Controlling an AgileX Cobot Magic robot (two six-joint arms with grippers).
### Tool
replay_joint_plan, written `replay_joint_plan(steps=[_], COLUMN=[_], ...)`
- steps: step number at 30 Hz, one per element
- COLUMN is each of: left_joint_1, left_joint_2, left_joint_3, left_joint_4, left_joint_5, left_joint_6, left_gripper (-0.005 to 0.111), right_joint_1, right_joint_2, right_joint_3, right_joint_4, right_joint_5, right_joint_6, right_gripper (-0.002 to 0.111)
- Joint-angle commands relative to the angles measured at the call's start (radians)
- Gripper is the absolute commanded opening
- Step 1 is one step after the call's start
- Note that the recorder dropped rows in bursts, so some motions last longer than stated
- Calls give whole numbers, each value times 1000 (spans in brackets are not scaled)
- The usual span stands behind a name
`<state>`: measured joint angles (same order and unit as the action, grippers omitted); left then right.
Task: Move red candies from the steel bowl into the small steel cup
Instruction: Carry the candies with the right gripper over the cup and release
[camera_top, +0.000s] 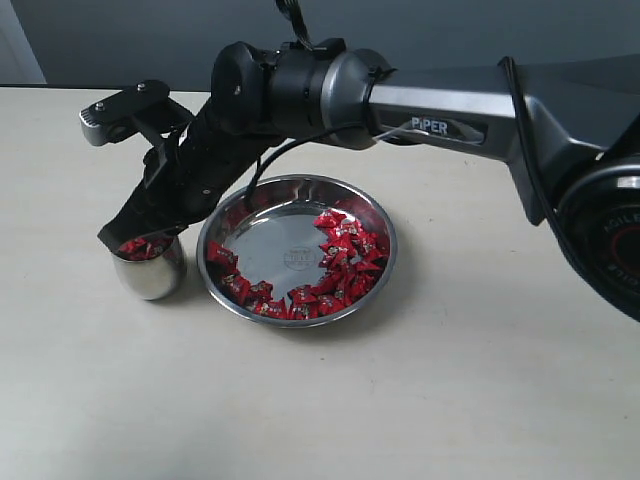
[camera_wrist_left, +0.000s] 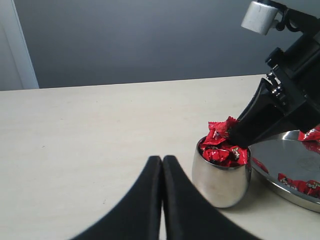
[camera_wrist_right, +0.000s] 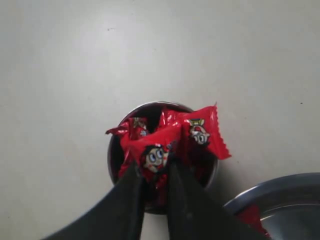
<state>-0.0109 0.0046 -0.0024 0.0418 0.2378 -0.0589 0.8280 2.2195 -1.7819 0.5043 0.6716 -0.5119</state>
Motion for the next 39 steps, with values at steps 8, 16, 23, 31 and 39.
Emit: replay_joint_plan(steps=[8,16,23,31,39], left_joint_1=[-2,-2,-2,-2,-2], left_joint_2=[-5,-5,-5,-5,-5], left_joint_3=[2,2,2,2,2], left_joint_4=[1,1,1,1,1], left_joint_5=[0,0,0,0,0], left_joint_6=[-2,-2,-2,-2,-2], left_gripper=[0,0,0,0,0], right_joint_1=[0,0,0,0,0], right_joint_2=[3,19,19,19,19], right_joint_3=[1,1,1,1,1], right_joint_4=[26,28,26,26,26], right_joint_5=[-2,2,4,10,10], right_joint_6=[-20,-20,-27,-35,-35], right_gripper=[15,15,15,25,35])
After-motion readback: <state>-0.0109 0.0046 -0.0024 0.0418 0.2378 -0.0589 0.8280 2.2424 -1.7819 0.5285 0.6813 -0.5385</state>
